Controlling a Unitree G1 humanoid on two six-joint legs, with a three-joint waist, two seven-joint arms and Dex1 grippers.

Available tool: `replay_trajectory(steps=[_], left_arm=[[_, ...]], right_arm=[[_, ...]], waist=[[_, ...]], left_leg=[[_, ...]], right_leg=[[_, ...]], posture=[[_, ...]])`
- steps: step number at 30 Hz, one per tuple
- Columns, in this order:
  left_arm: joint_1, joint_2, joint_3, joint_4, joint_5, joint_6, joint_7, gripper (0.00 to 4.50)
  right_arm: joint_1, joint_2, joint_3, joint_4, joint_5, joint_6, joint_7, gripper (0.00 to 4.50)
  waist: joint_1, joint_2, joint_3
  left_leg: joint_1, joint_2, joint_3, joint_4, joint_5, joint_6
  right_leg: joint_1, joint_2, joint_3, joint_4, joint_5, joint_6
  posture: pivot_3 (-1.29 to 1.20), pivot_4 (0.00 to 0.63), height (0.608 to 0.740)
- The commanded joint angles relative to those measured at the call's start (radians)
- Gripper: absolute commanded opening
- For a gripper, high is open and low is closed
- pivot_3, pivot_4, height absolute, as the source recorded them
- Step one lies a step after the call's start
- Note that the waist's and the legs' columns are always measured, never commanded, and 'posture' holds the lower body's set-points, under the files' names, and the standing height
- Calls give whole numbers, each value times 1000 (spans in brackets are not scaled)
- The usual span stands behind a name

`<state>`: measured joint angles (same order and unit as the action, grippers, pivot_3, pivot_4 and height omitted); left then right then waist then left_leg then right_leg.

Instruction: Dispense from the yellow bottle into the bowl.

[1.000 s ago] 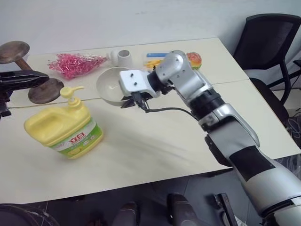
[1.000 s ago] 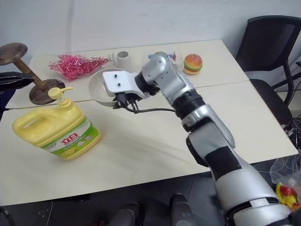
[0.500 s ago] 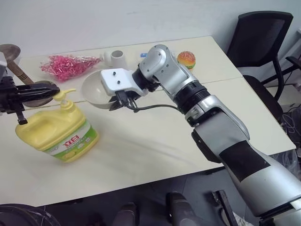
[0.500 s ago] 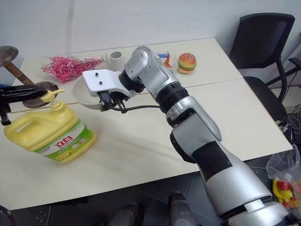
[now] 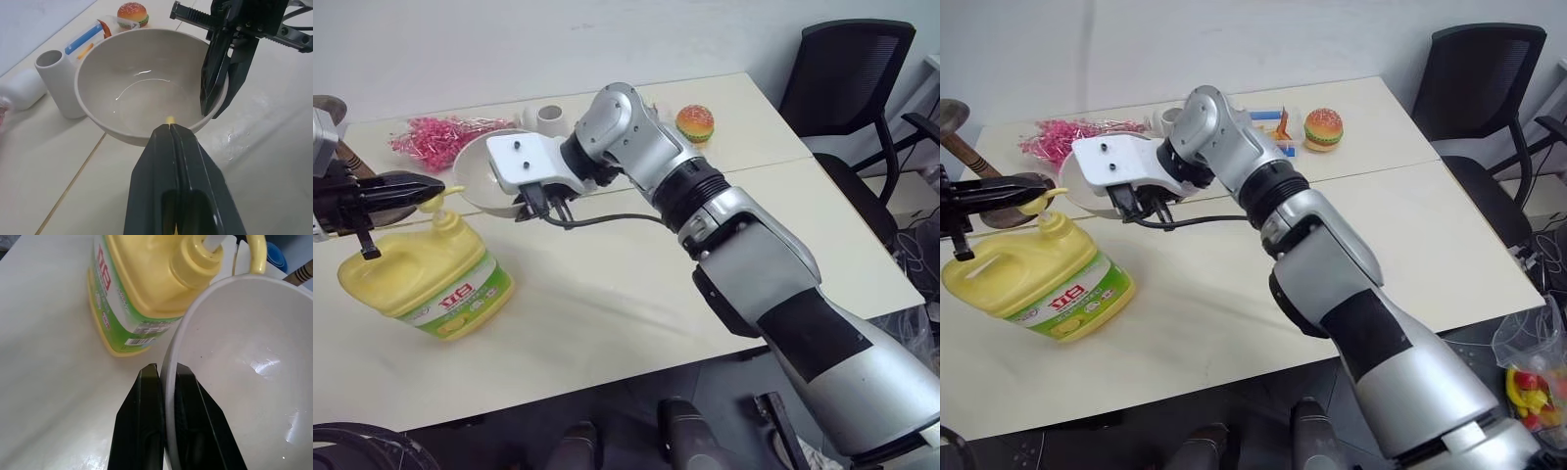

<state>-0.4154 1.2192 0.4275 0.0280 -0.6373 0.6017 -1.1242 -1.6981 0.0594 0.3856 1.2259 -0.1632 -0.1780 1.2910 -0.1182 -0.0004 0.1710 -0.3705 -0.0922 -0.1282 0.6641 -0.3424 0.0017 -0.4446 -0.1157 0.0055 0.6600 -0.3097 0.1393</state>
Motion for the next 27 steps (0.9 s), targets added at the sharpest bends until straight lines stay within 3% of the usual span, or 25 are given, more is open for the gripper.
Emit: replay_trajectory(steps=[1, 10, 18, 27], left_arm=[[34, 1, 30, -22, 22, -1, 8, 22], [80, -4, 85, -27, 17, 4, 31, 22], [32, -3, 147, -30, -46, 76, 68, 22], [110, 2, 215, -68, -27, 90, 43, 22]], right_arm=[[-50, 16, -38, -1, 2, -19, -17, 0], [-65, 31, -65, 8, -7, -23, -16, 0], [-47, 34, -58, 3, -22, -45, 14, 0], [-42, 45, -65, -5, -19, -46, 39, 0]], waist=[[-1, 0, 0], [-22, 0, 0], [-24, 0, 0], [-33, 0, 0]], left_leg=[[0, 0, 0, 0, 0, 0], [0, 0, 0, 0, 0, 0], [0, 1, -1, 0, 0, 0], [0, 1, -2, 0, 0, -1]], right_leg=[[0, 0, 0, 0, 0, 0], [0, 0, 0, 1, 0, 0], [0, 1, 0, 1, 0, 0], [-1, 1, 0, 2, 0, 0]], posture=[[0, 150, 740], [0, 150, 740], [0, 150, 740], [0, 150, 740]])
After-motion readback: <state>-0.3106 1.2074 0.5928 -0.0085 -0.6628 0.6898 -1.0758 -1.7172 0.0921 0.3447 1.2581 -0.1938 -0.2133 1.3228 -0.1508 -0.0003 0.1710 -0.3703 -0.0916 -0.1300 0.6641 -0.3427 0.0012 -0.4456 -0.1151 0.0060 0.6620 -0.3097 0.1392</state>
